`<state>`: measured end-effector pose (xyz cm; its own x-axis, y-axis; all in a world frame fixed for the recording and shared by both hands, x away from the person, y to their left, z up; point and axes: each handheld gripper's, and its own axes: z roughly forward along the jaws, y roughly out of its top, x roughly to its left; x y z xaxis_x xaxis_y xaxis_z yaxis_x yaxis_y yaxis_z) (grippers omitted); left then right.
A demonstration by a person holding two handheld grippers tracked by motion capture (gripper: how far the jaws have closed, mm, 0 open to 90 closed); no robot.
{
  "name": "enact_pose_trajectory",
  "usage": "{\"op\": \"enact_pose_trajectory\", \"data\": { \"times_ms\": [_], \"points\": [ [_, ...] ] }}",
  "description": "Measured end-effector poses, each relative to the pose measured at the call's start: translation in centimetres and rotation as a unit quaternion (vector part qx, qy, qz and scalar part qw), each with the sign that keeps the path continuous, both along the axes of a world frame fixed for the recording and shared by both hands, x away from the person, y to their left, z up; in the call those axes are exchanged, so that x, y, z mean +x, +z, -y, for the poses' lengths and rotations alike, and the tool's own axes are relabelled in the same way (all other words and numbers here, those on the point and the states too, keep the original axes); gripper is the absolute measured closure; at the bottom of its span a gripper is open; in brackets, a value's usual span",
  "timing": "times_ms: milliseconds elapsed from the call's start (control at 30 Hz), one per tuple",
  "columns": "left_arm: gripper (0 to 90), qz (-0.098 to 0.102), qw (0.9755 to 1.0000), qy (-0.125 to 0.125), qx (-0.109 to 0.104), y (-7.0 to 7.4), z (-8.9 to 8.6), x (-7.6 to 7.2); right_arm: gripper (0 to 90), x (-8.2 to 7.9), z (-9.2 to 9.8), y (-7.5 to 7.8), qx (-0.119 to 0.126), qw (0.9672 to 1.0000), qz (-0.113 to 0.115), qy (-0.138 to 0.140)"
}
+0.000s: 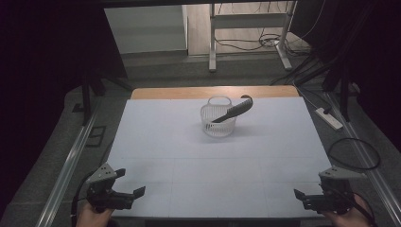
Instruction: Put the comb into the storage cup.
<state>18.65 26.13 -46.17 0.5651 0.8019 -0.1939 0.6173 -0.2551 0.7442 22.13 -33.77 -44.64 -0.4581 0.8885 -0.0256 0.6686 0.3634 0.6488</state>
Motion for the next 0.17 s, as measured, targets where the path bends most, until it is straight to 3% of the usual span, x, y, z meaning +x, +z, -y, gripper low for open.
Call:
{"op": "enact_pose_trajectory", "data": {
  "times_ms": [167],
  "points": [
    [0.0, 0.001, 1.0, -0.001, 0.0, 0.04, 0.03, 0.04, 0.0, 0.25, -0.07, -0.2, -0.007, 0.9999, -0.014, -0.002]
  ]
}}
